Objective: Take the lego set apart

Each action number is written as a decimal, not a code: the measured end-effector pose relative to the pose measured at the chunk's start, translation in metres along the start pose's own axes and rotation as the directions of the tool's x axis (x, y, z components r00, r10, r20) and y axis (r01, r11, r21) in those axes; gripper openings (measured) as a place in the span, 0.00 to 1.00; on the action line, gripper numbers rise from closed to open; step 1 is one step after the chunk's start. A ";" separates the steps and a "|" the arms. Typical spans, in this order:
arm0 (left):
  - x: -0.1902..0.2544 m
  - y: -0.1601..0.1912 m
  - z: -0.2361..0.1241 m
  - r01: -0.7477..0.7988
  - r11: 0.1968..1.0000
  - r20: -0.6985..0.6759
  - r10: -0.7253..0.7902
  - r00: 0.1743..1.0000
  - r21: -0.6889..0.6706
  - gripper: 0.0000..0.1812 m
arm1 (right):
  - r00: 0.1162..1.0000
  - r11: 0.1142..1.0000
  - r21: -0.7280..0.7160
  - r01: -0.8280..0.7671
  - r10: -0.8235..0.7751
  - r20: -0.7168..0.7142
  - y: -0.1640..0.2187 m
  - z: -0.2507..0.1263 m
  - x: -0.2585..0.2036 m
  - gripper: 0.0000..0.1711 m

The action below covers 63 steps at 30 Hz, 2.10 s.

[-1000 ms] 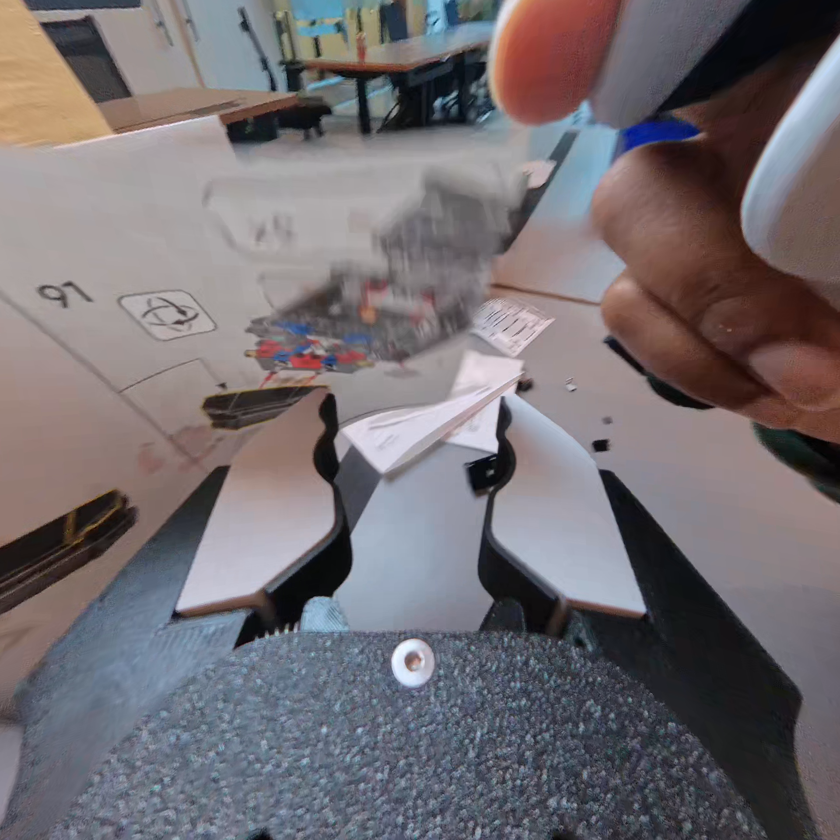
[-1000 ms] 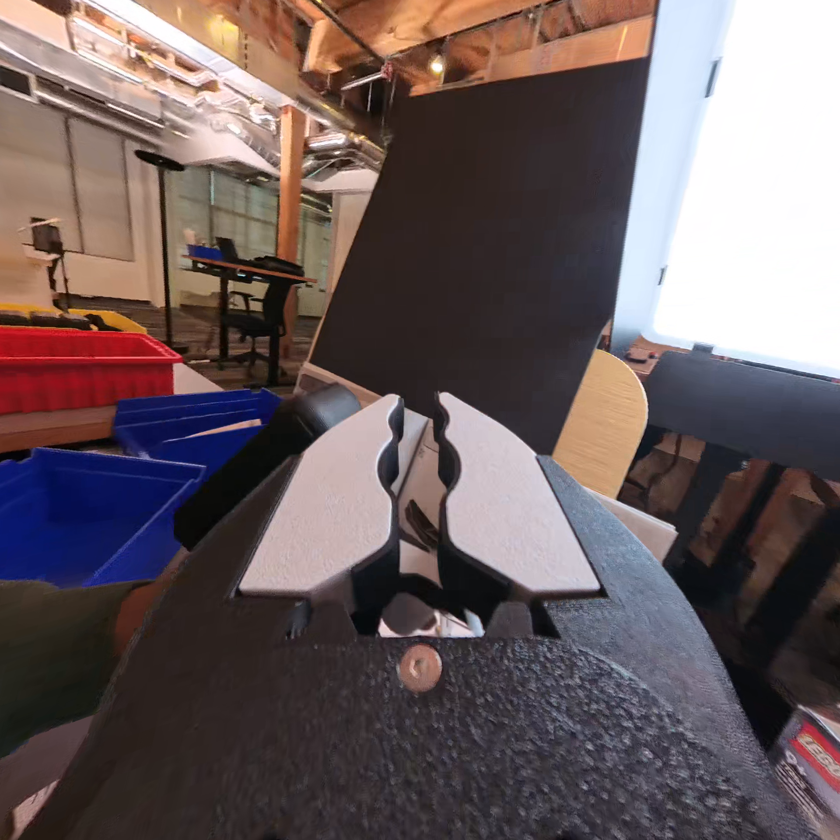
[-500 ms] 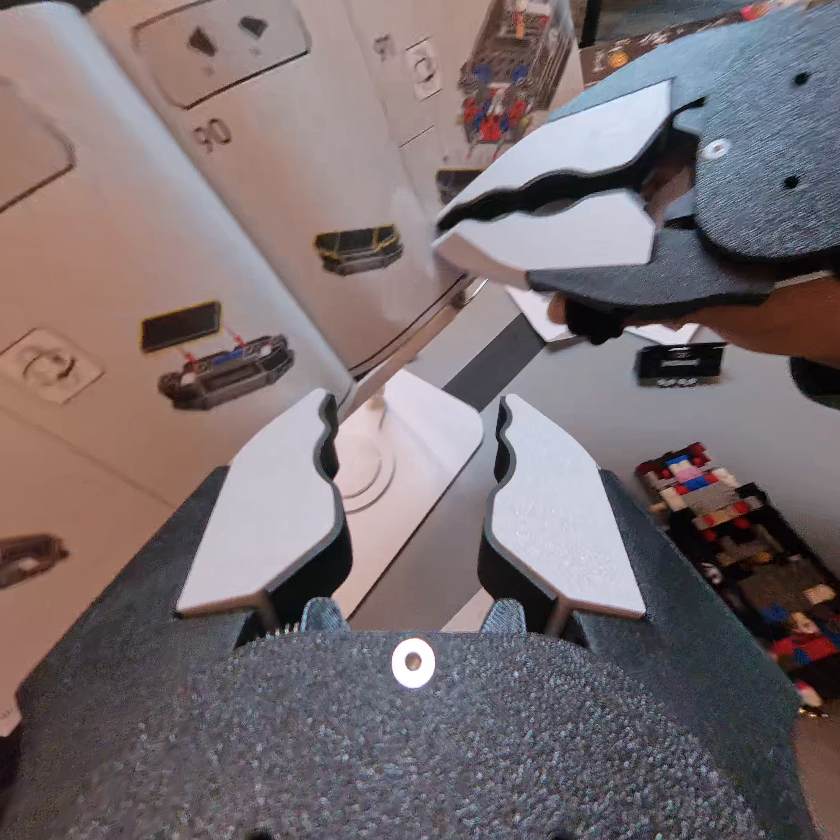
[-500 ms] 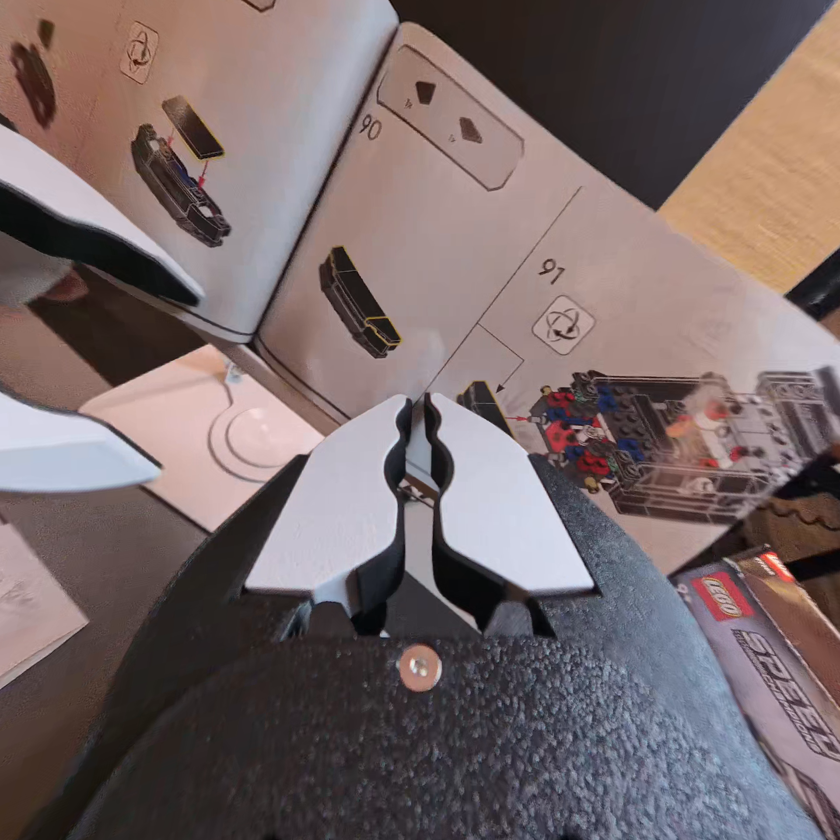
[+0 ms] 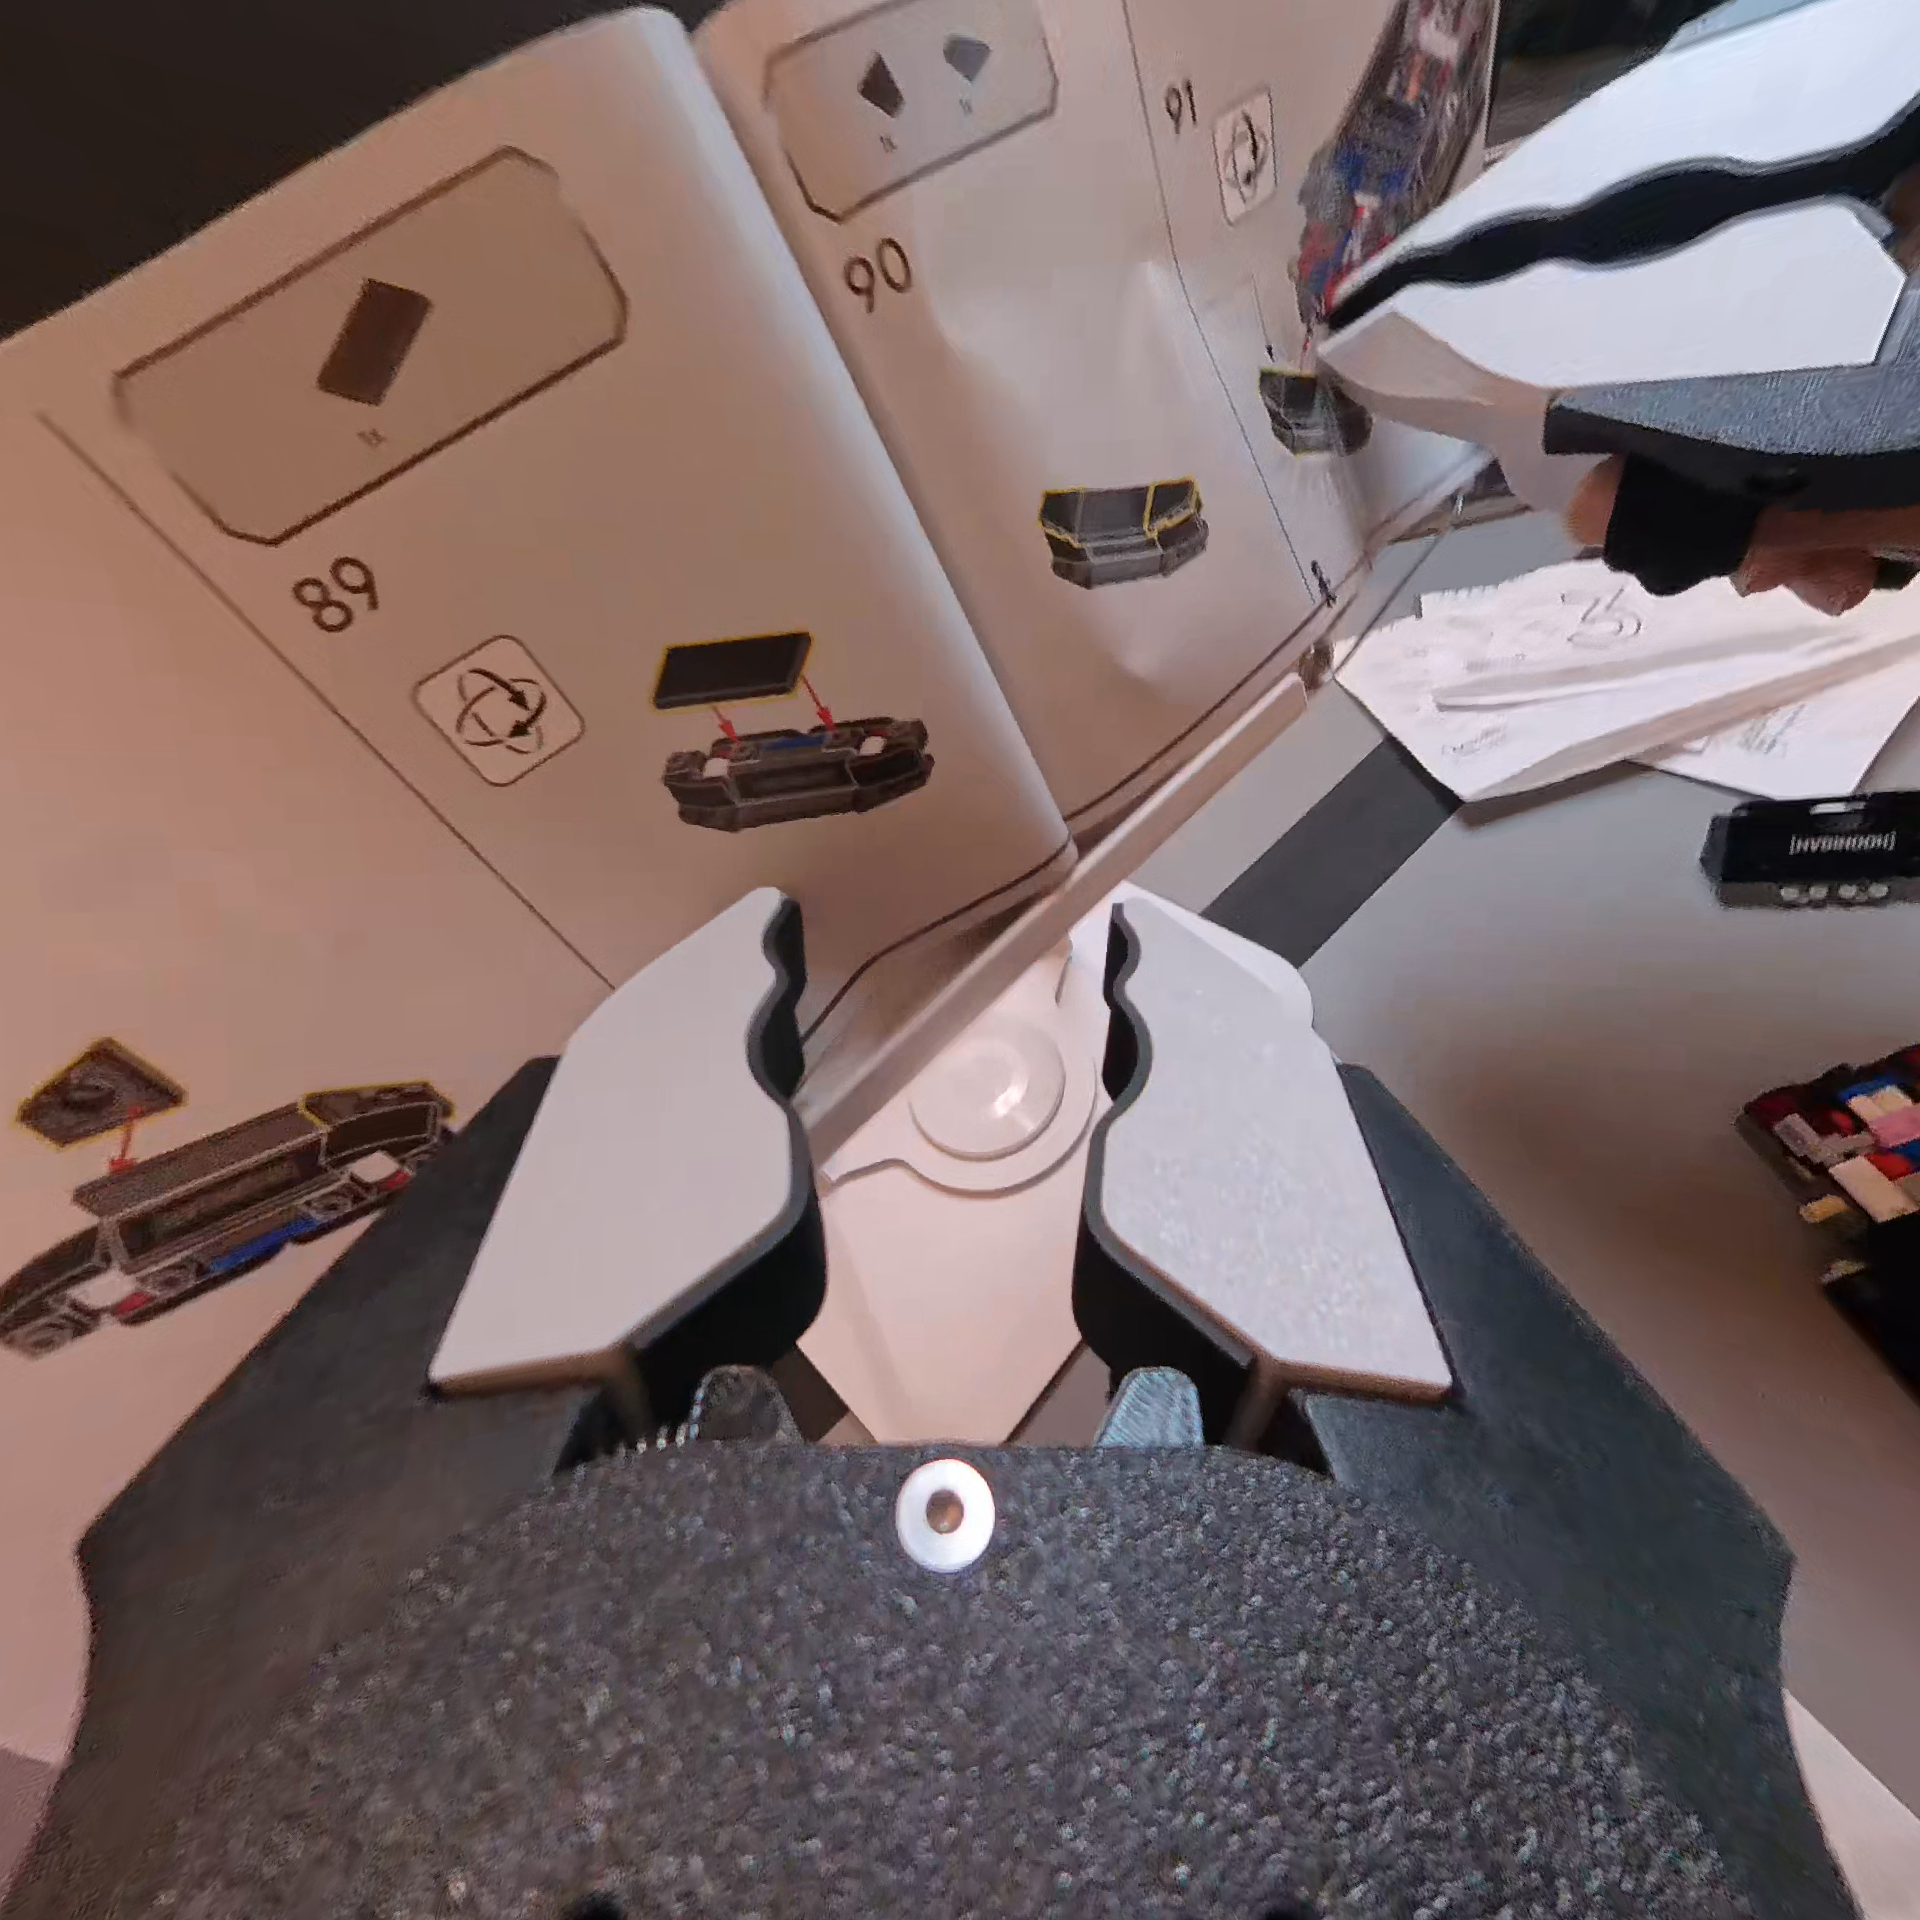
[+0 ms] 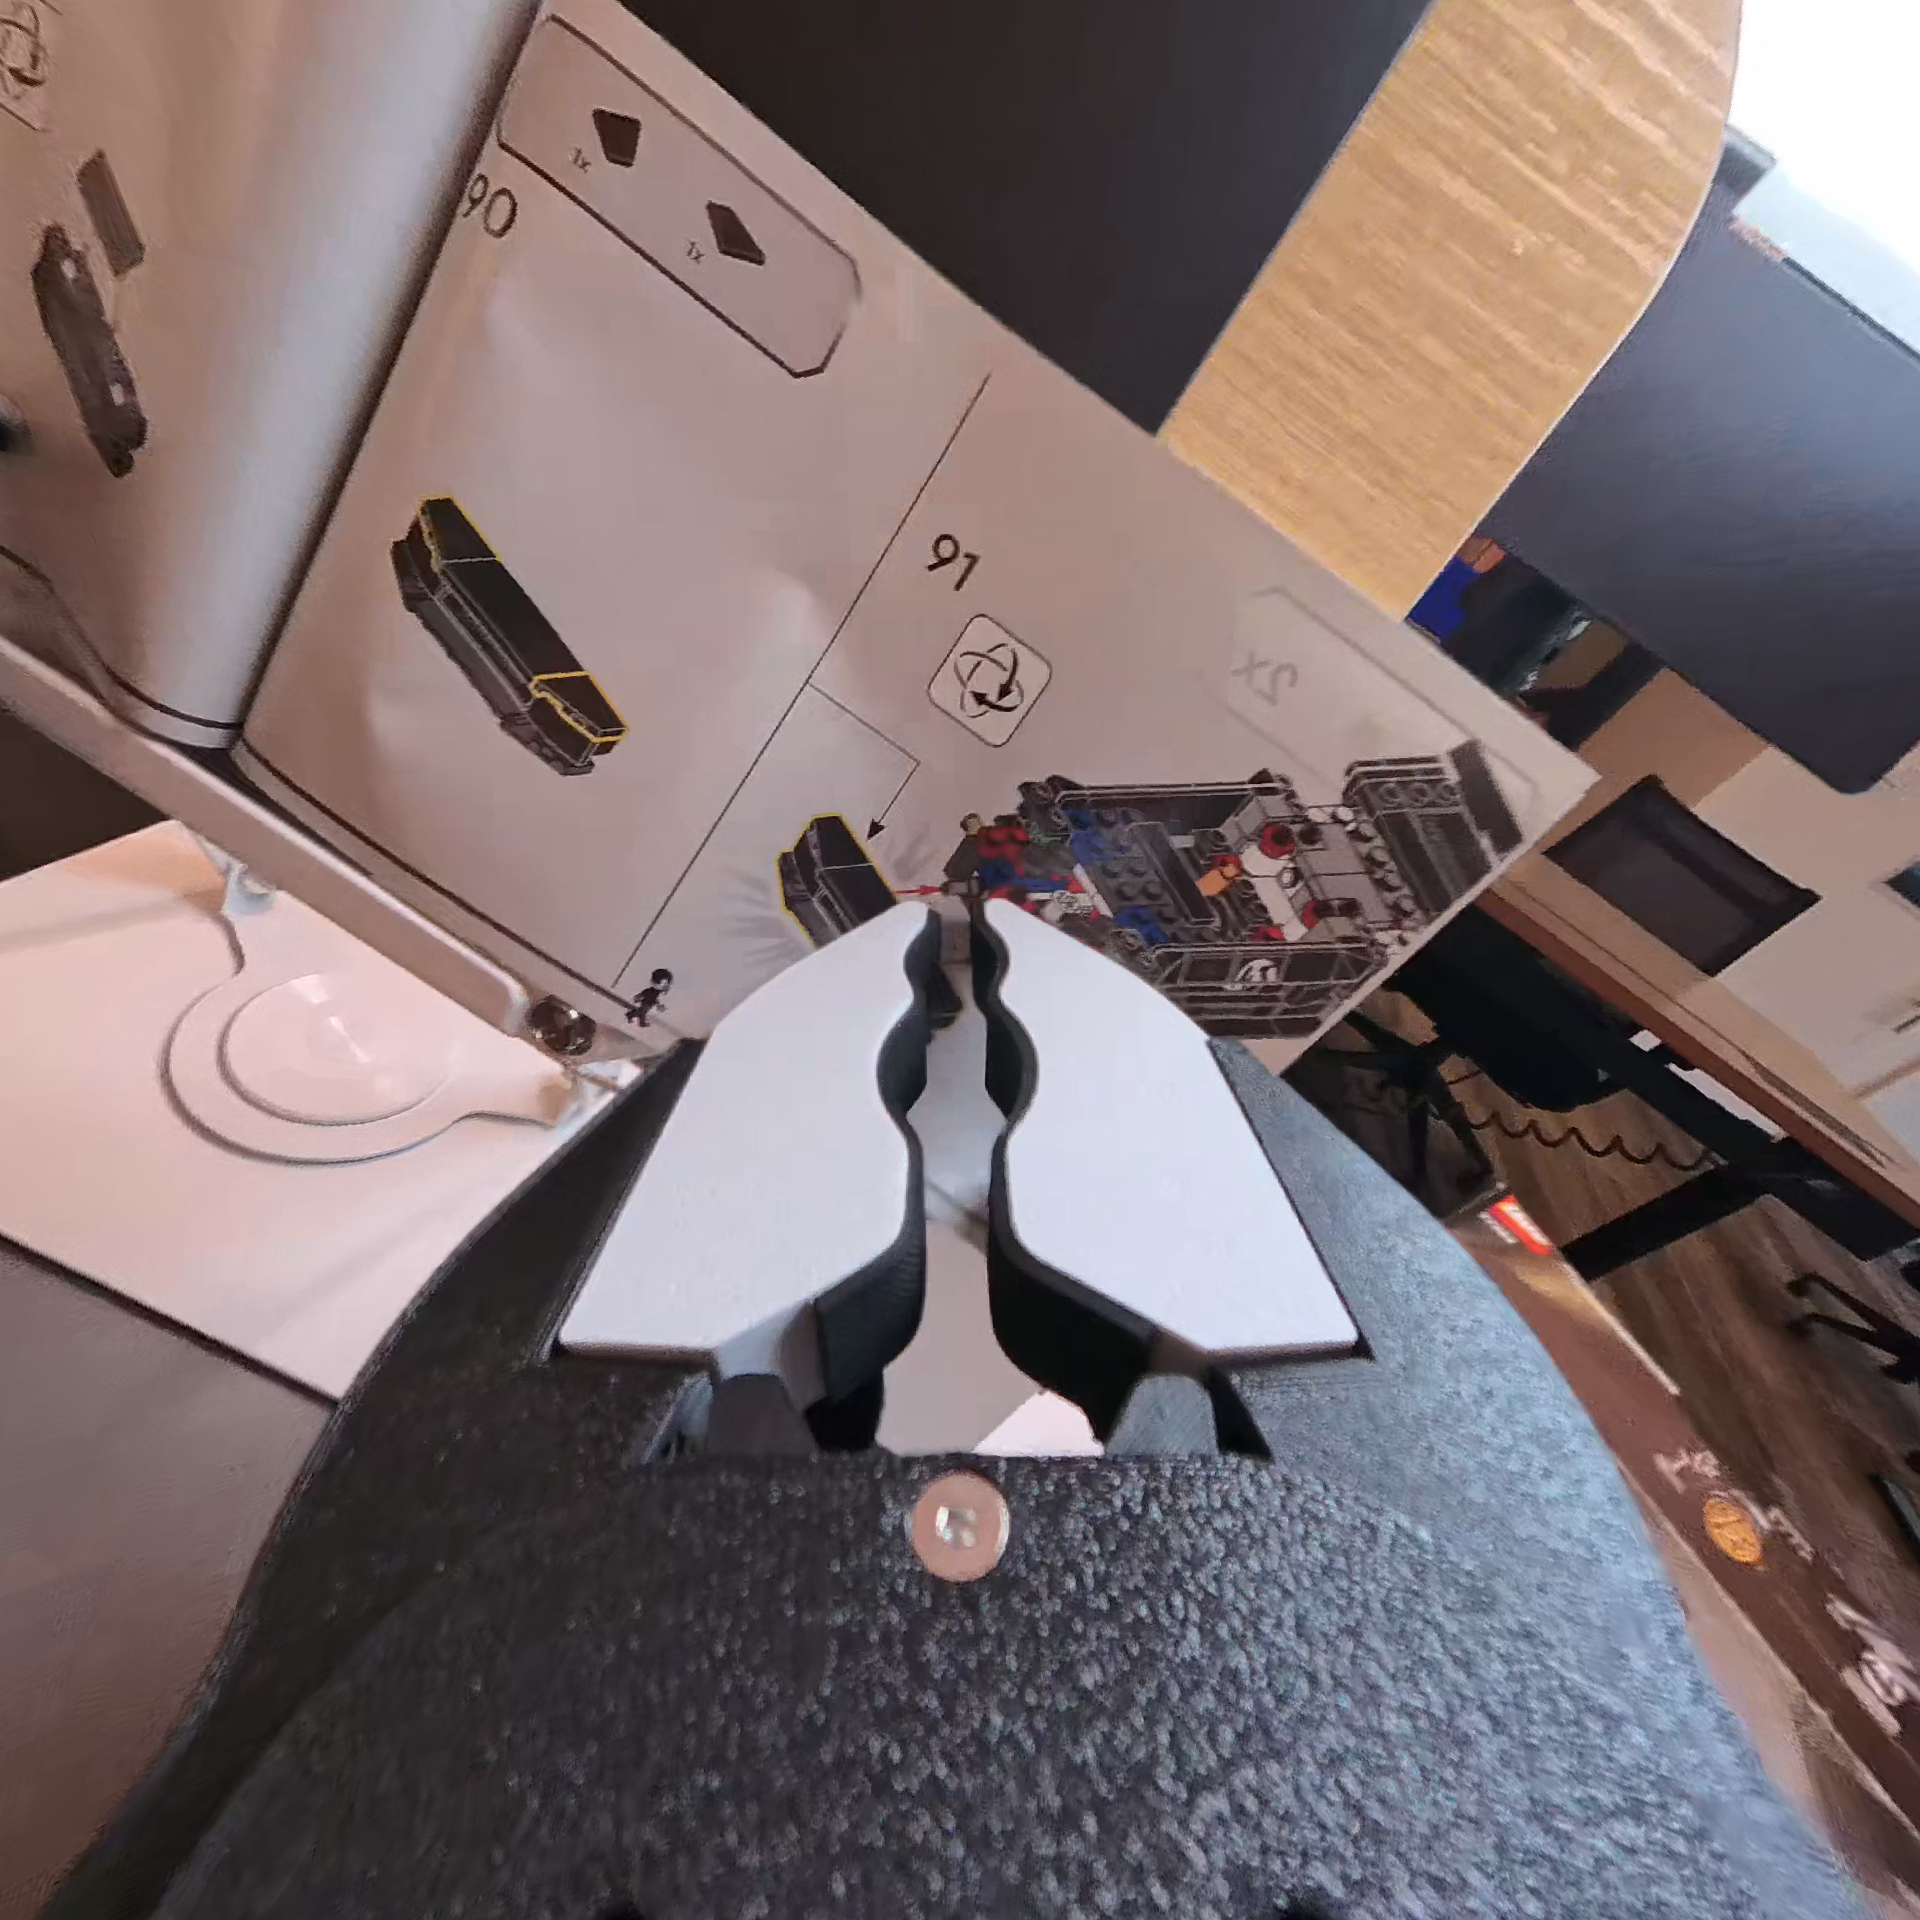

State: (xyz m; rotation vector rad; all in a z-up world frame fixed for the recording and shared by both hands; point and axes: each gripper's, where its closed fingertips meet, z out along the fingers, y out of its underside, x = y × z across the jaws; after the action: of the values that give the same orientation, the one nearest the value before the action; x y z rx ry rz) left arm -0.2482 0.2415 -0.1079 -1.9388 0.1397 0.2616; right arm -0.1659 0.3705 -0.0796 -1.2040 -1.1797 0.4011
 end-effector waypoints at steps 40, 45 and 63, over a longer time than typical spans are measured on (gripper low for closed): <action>0.036 -0.041 0.051 -0.298 0.947 0.176 0.316 0.932 -0.119 0.03 | 0.559 0.574 -0.148 -0.805 0.818 0.137 0.050 -0.028 -0.061 0.23; 0.036 -0.040 0.052 -0.309 0.944 0.160 0.325 0.932 -0.118 0.03 | 0.067 0.113 -0.271 -0.956 0.982 0.175 0.044 -0.035 -0.093 0.24; 0.036 -0.039 0.054 -0.249 0.959 0.128 0.266 0.955 -0.133 0.03 | -0.210 -0.227 -0.004 -0.974 0.894 0.395 0.030 -0.020 -0.044 0.00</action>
State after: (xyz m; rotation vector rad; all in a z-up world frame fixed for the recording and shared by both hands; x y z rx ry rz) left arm -0.2113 0.3072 -0.1011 -2.0076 0.2887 0.5945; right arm -0.1566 0.3374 -0.1252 -1.6025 0.0970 2.0222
